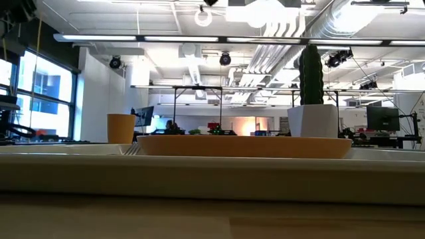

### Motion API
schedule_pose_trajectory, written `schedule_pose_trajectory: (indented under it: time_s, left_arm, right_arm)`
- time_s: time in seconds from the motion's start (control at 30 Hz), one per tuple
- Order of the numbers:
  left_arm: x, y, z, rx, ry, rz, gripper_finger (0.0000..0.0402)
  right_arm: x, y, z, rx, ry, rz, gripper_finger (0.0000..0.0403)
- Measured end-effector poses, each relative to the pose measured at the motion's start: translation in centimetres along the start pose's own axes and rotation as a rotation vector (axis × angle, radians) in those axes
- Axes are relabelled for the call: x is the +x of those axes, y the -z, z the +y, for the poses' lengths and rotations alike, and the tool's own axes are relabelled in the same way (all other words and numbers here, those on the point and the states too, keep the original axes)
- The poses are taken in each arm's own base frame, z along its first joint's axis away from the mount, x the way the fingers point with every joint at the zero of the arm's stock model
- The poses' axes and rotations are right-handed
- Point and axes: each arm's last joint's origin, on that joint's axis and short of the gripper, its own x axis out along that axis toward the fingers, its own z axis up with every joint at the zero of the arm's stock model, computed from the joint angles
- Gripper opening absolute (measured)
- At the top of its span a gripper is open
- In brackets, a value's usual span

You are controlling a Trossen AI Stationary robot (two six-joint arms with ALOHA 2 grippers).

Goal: Pick and place plate/cup/fork/spoon on tray
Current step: Put the orange spoon on the light brown serving tray to the left side of orange plate

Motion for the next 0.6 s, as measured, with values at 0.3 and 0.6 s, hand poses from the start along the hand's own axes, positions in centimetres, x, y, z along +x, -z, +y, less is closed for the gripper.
schedule_pose_trajectory:
  time_s: [0.3, 0.6]
  left_arm:
    - [2.3, 2.6, 0.8, -0.101, -0.116, 0.026, 0.0087]
    - [2.7, 2.4, -0.8, -0.246, -0.317, -0.054, 0.0087]
  right_arm:
    - [1.1, 0.5, 1.1, -0.042, 0.055, 0.027, 0.0077]
    - [1.2, 0.3, 0.9, -0.048, 0.061, 0.086, 0.0077]
